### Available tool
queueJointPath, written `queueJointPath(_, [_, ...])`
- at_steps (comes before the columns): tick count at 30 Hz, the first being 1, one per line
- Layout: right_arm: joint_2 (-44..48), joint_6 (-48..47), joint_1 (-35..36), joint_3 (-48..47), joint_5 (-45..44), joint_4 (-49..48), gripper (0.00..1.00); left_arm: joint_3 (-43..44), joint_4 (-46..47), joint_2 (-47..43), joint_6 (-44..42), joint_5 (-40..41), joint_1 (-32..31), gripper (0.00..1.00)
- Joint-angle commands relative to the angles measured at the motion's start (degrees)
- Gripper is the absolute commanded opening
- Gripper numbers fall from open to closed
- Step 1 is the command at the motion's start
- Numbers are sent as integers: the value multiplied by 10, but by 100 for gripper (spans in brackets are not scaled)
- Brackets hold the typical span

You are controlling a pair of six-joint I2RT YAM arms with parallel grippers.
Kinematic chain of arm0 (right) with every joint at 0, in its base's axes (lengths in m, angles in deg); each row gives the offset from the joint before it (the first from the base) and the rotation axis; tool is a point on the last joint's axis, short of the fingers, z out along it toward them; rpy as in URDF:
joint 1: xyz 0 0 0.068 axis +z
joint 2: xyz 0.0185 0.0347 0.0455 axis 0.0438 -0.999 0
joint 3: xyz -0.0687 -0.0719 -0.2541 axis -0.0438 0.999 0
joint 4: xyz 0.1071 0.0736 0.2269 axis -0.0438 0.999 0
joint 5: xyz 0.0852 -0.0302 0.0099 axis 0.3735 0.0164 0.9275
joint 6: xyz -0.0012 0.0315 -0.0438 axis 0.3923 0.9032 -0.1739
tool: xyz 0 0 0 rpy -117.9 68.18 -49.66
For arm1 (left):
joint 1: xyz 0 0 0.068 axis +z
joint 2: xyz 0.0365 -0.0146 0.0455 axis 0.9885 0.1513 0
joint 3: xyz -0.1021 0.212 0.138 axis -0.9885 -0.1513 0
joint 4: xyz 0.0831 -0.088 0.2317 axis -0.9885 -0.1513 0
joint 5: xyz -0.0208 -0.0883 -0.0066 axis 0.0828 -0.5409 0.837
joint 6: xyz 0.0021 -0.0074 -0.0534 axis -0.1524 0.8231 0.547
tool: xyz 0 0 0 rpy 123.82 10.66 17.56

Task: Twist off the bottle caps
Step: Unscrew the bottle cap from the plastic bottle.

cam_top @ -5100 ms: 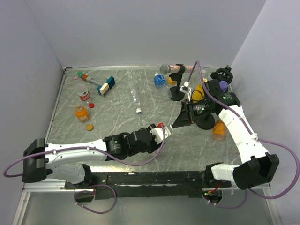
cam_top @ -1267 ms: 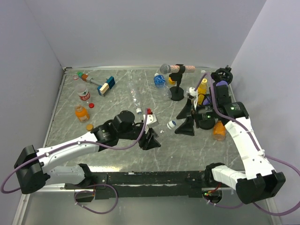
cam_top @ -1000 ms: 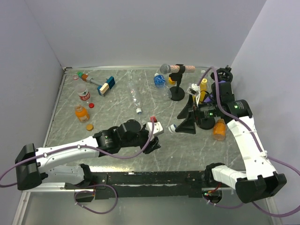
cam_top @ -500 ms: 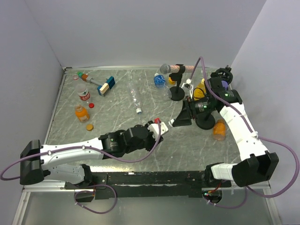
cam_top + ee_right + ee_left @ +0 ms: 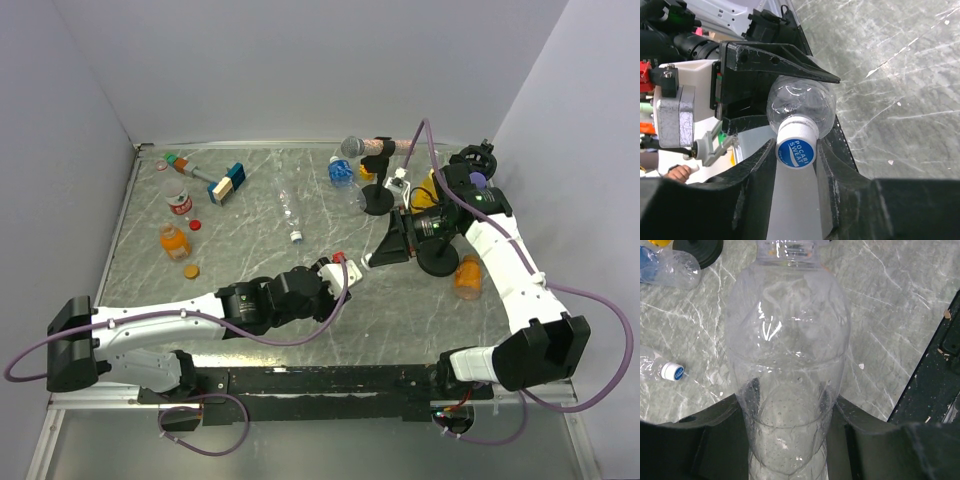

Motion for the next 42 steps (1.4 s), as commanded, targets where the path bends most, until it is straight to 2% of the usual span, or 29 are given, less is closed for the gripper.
queueJointPath(1, [0, -25, -3, -25, 20, 16, 28, 18, 19, -6, -4, -17, -4, 17])
queueJointPath(5, [1, -92, 2, -30, 39, 37, 22, -19, 54, -45, -4, -113, 13, 18])
queueJointPath(10, [27, -207, 16, -17, 62, 49, 20, -87, 139, -112, 65, -372, 120, 19])
queueJointPath(14, [73, -286, 42, 30, 60, 2, 20, -121, 205, -112, 130, -571, 187, 20])
queueJointPath(17, [126, -317, 54, 84, 62, -58, 21, -121, 231, -90, 160, -662, 203, 20])
queueJointPath(18, [153, -298, 55, 105, 60, -98, 21, -121, 239, -84, 167, -678, 206, 19])
queueJointPath(19, [169, -268, 54, 127, 61, -147, 21, -119, 242, -77, 169, -681, 208, 19])
queueJointPath(21, [181, -243, 55, 144, 60, -183, 21, -110, 225, -71, 159, -671, 210, 19])
queueJointPath(25, [160, -259, 54, 118, 58, -130, 24, -90, 183, -64, 128, -640, 211, 19])
queueJointPath(27, [151, -236, 53, 106, 38, -129, 29, -82, 164, -61, 117, -615, 211, 20])
queueJointPath(28, [146, -218, 53, 100, 28, -129, 38, -78, 152, -60, 109, -603, 211, 20])
queueJointPath(29, [141, -200, 53, 93, 16, -129, 53, -75, 140, -58, 102, -583, 211, 20])
queueJointPath(31, [133, -169, 53, 73, 0, -125, 99, -71, 119, -55, 88, -547, 211, 19])
queueJointPath(37, [116, -119, 34, -8, -6, -79, 99, -75, 85, -74, 55, -424, 191, 19])
queueJointPath(40, [117, -60, 17, -14, -8, -94, 99, -62, 40, -75, 29, -310, 147, 19])
queueJointPath(42, [116, 21, 11, 0, -42, -123, 99, -52, 24, -72, 13, -200, 101, 19])
